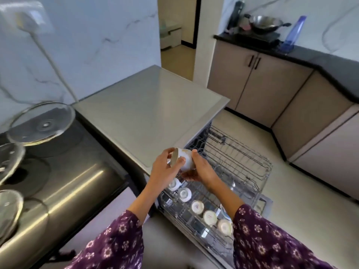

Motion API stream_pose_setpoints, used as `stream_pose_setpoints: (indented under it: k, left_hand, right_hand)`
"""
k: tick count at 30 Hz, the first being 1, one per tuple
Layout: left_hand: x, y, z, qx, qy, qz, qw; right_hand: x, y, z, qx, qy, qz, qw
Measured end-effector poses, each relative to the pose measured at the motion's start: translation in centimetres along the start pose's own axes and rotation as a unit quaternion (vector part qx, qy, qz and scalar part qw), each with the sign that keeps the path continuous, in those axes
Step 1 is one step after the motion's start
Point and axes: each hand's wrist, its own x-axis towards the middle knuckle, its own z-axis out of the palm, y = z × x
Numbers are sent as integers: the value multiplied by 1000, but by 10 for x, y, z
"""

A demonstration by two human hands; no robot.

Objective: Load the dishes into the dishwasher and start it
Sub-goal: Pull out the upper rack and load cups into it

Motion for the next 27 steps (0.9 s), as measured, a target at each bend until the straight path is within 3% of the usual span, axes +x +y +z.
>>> stream_pose_setpoints:
  k: [5, 9, 11, 14, 20, 23, 27]
  left_hand:
    - [29, -12, 62, 87, -71, 50, 992]
    - [52, -39, 94, 197, -154, 89, 964]
    - [62, -48, 98, 307, -136, 177, 925]
    - [88, -55, 93, 454, -65, 333, 824]
    - [141, -70, 80, 528, -114, 373, 754]
    - [153, -79, 74, 536, -134, 380, 742]
    - [155, -83, 72, 503, -130, 394, 758]
  right_hand:
    - [24, 21, -58, -11, 37, 25, 999]
    - [42, 45, -93, -70, 97, 40, 992]
    - [49, 60, -108, -127, 129, 42, 983]
    - [63, 91, -127, -206, 142, 55, 967]
    - [81, 138, -133, -335, 101, 82, 933]
    - [88, 160, -131, -398, 90, 81, 909]
    - [100, 184, -129, -493, 47, 86, 865]
